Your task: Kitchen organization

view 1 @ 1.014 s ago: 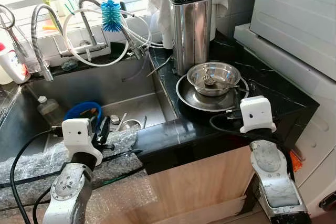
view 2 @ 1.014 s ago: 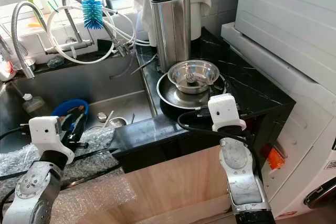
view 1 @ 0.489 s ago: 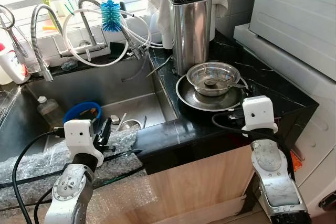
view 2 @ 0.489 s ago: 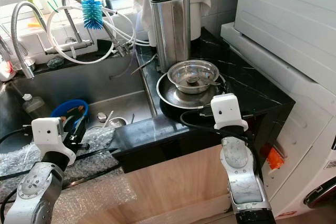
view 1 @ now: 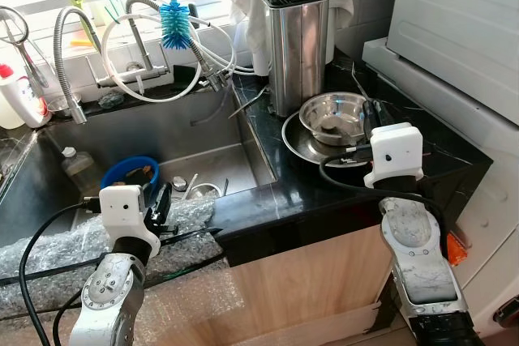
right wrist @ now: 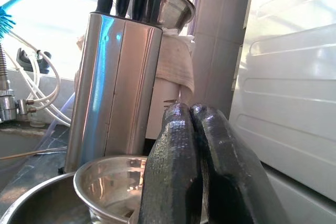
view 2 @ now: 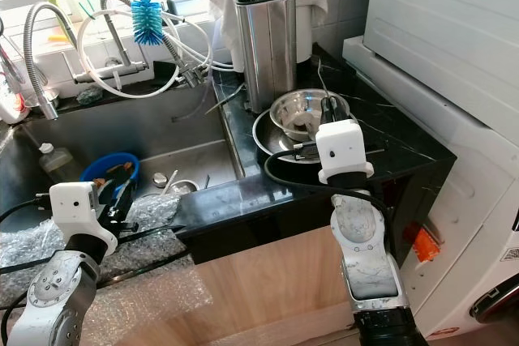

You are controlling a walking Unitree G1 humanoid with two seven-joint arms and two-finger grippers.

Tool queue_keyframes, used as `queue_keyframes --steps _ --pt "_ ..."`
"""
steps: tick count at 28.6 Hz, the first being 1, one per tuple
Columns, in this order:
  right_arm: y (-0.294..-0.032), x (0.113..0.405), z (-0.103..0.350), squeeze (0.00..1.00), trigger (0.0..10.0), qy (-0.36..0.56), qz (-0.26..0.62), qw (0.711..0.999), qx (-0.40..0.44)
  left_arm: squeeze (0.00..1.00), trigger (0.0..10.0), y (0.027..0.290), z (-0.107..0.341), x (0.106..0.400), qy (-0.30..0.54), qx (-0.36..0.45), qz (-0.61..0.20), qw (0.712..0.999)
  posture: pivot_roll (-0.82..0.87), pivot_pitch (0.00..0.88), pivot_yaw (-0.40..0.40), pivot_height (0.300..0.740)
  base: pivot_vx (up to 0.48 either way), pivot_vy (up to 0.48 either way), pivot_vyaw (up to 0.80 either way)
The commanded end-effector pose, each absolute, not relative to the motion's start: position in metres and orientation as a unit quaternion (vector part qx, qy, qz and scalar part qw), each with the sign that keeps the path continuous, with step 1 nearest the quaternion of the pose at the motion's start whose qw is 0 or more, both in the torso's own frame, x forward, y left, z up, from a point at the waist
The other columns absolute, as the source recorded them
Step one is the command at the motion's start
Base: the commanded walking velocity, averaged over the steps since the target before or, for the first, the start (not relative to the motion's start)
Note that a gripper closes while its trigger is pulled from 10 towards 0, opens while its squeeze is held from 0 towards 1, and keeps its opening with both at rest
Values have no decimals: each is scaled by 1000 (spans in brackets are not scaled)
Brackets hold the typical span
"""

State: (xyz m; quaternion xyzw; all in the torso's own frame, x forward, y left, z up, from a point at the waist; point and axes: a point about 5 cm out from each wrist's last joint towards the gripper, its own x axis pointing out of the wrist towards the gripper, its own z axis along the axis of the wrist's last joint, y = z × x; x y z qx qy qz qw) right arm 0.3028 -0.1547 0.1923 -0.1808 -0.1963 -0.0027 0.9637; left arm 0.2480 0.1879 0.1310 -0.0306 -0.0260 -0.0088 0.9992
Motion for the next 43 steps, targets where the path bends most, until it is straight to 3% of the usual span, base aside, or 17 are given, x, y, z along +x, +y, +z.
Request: queue_keyframes --steps 1,8,20,21,27,33,43 --pt "-148 304 203 0 10000 -215 8 961 -173 0 10000 189 133 251 -30 -21 -4 999 -104 0 125 740 0 0 0" --pt "-141 302 215 0 10000 -235 26 959 -155 0 10000 189 134 253 -33 -21 -1 999 -102 0 122 740 0 0 0" --pt "-91 284 257 0 10000 -286 175 942 -11 0 10000 189 138 256 -40 -28 4 999 -102 0 122 740 0 0 0" --pt "-85 282 259 0 10000 -276 200 939 35 0 10000 191 139 257 -43 -32 7 999 -102 0 123 740 0 0 0" --pt "-73 278 249 0 10000 -218 270 929 127 0 10000 190 140 259 -45 -31 6 998 -103 0 119 740 0 0 0" --pt "-77 278 226 0 10000 -146 282 914 254 0 10000 188 143 265 -45 -66 17 997 -104 0 114 740 0 0 0" --pt "-81 279 192 0 10000 -65 279 892 350 0 10000 187 152 276 -51 -127 23 990 -97 0 112 740 0 0 0"
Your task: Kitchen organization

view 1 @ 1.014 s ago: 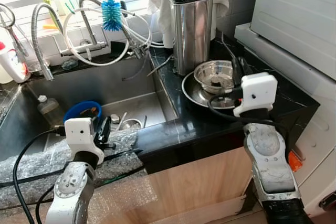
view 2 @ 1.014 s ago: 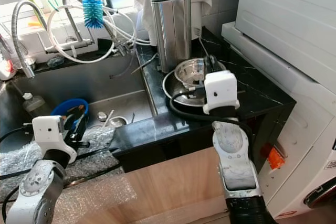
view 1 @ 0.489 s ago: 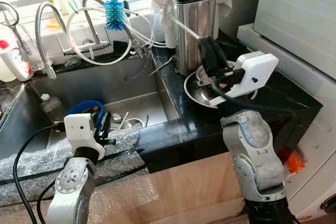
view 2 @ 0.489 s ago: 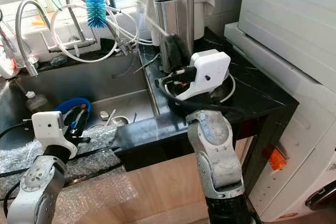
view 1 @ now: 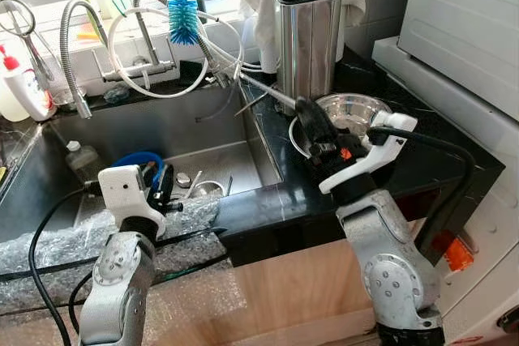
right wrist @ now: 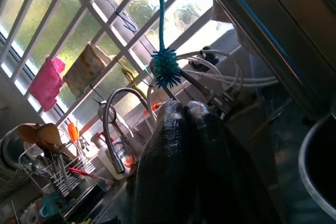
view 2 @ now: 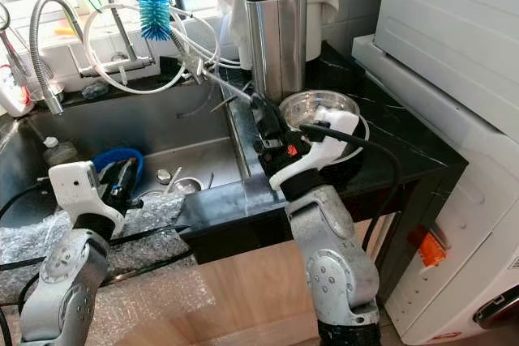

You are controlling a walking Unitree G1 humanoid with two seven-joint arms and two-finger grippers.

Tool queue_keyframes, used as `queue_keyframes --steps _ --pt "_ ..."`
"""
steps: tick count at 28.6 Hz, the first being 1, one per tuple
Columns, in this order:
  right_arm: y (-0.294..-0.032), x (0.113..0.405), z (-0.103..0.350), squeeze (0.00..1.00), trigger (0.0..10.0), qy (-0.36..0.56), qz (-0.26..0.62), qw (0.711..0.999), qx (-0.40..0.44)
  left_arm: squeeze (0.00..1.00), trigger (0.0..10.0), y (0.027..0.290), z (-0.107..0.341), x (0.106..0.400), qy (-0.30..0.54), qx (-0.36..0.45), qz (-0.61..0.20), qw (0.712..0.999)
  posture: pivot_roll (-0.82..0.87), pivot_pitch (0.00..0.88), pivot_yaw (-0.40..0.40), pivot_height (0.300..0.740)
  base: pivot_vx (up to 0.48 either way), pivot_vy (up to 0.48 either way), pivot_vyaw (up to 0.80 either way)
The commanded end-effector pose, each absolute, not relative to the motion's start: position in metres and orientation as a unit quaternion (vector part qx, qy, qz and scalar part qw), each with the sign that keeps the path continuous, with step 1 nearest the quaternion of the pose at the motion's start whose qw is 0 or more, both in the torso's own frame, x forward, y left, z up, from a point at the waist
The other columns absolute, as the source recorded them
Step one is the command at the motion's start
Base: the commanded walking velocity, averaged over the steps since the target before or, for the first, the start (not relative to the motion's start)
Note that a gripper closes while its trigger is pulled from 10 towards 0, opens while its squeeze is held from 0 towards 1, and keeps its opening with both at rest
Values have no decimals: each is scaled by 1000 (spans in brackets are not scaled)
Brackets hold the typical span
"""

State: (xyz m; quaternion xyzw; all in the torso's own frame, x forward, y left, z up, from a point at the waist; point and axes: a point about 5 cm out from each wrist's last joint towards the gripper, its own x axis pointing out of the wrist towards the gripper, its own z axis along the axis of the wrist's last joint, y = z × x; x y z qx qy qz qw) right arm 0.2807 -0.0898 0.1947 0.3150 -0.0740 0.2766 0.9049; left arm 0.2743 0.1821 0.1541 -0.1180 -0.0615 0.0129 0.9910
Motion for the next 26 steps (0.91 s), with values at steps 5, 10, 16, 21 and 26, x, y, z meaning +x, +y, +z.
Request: queue_keyframes --steps 5,10,16,21,26 --pt "-81 281 188 0 10000 -49 278 880 383 0 10000 188 154 278 -48 -145 24 988 -99 0 115 740 0 0 0" --pt "-75 279 180 671 10000 -19 300 866 399 0 10000 187 155 280 -45 -166 19 985 -94 0 115 740 0 0 0" --pt "-71 278 176 0 10000 -7 311 871 380 0 10000 185 156 281 -43 -181 15 982 -95 0 115 740 0 0 0" --pt "-68 277 173 0 10000 2 320 869 377 0 10000 183 157 282 -39 -195 11 980 -93 0 114 740 0 0 0" --pt "-69 280 171 0 10000 5 311 873 376 0 10000 183 155 281 -36 -197 12 980 -90 0 112 740 0 0 0"
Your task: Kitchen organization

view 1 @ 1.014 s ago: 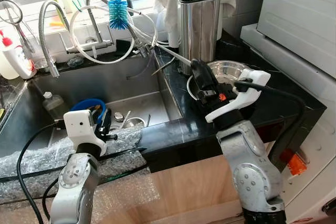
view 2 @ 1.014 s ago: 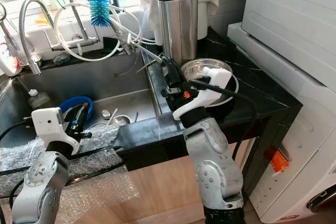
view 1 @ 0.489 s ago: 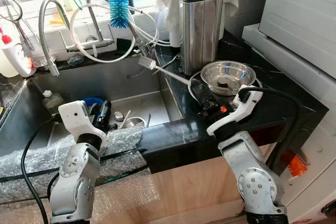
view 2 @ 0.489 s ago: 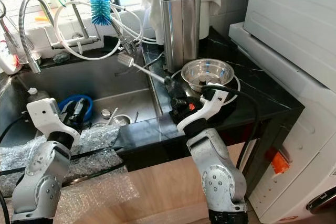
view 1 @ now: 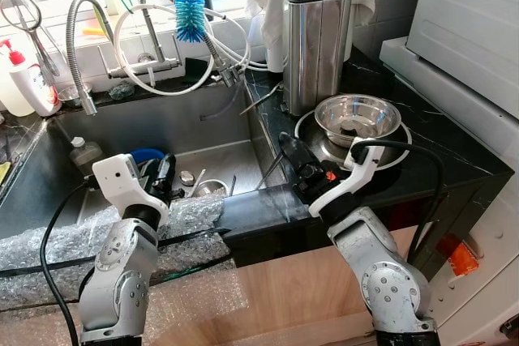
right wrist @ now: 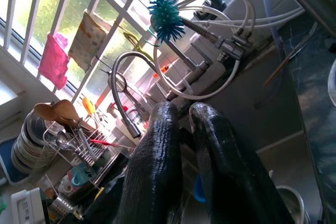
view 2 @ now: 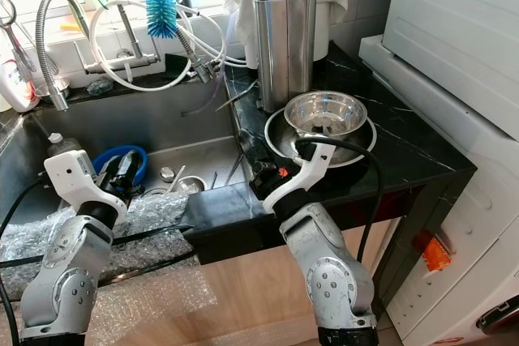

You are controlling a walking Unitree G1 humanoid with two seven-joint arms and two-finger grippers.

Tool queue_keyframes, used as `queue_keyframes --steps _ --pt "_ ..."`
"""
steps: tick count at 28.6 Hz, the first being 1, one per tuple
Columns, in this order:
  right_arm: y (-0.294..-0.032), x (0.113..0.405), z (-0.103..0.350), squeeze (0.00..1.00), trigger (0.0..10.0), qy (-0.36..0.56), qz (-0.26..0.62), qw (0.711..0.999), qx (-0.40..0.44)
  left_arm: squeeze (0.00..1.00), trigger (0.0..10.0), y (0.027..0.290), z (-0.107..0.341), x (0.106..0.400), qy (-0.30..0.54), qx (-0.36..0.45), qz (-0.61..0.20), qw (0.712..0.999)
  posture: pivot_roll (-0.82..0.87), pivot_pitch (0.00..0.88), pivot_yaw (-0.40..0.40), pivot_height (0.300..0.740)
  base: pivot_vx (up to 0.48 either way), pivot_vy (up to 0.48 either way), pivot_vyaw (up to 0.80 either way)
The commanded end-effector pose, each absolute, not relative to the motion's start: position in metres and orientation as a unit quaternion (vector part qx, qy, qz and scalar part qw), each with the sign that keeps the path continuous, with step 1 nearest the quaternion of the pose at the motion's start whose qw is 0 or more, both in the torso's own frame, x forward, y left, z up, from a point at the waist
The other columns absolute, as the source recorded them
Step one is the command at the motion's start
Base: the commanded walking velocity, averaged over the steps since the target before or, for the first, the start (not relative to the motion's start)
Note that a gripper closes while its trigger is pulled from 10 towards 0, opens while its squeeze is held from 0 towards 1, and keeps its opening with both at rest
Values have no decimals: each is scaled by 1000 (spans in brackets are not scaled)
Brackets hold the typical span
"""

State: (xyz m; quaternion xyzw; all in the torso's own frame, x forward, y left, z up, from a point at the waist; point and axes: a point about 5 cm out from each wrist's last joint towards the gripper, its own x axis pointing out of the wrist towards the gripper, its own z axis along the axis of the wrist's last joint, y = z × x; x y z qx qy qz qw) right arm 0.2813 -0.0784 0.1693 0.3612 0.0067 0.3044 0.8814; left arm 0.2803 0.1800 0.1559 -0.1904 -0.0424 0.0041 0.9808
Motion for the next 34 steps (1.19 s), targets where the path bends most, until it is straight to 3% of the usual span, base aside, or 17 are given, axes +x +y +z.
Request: queue_keyframes --steps 1,13,20,34 --pt "-69 280 171 0 10000 4 310 874 375 0 10000 183 155 281 -35 -198 13 979 -90 0 112 740 0 0 0" --pt "-84 302 180 0 10000 -40 238 900 364 0 10000 179 153 281 -32 -204 13 978 -90 0 109 740 0 0 0" --pt "-92 324 214 0 10000 -113 209 891 386 0 10000 176 153 280 -34 -202 10 979 -84 0 109 740 0 0 0" --pt "-89 343 232 0 10000 -152 195 919 306 0 10000 171 151 280 -31 -198 10 980 -80 0 106 740 0 0 0"
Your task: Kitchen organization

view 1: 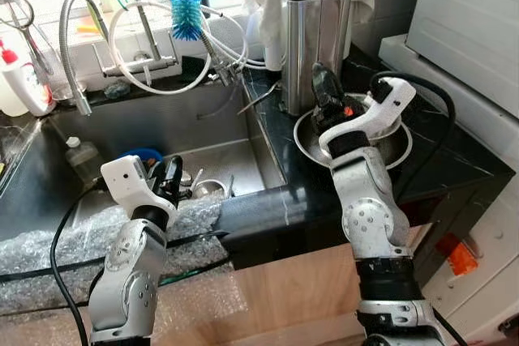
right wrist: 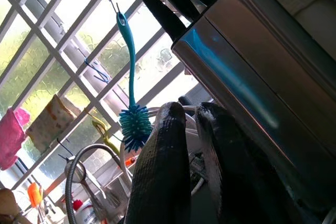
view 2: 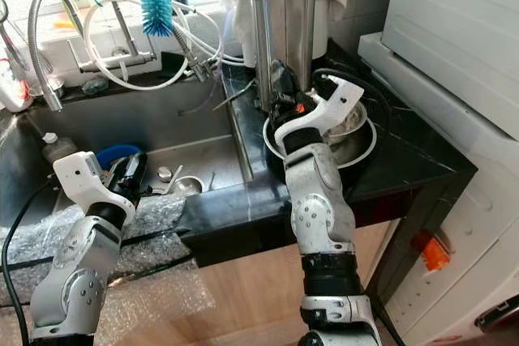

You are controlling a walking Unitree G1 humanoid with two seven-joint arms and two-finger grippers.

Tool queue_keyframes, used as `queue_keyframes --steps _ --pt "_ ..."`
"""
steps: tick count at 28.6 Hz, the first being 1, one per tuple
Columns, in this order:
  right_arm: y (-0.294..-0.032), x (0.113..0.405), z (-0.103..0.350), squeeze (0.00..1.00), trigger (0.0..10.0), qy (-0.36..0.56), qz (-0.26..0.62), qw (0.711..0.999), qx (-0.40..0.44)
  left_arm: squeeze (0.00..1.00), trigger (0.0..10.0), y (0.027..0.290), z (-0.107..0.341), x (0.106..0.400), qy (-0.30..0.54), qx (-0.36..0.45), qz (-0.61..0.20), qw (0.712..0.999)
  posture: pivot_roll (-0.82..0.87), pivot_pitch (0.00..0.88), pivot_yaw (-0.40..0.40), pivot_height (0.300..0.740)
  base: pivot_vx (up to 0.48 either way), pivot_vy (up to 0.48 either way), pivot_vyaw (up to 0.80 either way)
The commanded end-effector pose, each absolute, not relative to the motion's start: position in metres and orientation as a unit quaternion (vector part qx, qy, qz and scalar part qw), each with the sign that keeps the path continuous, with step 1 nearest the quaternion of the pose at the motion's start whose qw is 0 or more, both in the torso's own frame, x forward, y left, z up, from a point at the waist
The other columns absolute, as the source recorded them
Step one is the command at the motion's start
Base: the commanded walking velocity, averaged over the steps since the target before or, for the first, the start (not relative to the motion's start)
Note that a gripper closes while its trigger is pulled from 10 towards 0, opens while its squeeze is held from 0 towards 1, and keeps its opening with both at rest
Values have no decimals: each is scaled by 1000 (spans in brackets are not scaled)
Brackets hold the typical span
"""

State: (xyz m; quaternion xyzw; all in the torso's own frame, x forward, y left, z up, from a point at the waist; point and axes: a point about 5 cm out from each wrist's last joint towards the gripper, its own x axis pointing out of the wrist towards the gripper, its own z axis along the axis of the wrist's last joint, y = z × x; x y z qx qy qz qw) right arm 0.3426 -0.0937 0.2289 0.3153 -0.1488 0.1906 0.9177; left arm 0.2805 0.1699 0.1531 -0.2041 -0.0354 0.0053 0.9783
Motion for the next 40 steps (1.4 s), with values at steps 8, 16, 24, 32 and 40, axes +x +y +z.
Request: queue_keyframes --steps 8,16,24,32,40 --pt "-86 328 229 0 10000 -162 208 925 275 0 10000 169 149 280 -26 -199 9 980 -101 0 112 740 0 0 0" --pt "-96 321 239 0 10000 -202 164 959 112 0 10000 168 148 280 -25 -193 4 981 -103 0 112 740 0 0 0" --pt "-104 290 229 1000 10000 -224 114 968 16 0 10000 168 146 280 -22 -192 1 981 -117 0 112 740 0 0 0" --pt "-115 270 205 1000 10000 -223 77 970 -61 0 10000 164 145 280 -17 -190 -10 982 -127 0 119 740 0 0 0" --pt "-128 264 176 0 10000 -184 54 976 -103 0 10000 164 144 281 -16 -185 -15 982 -127 0 118 740 0 0 0"
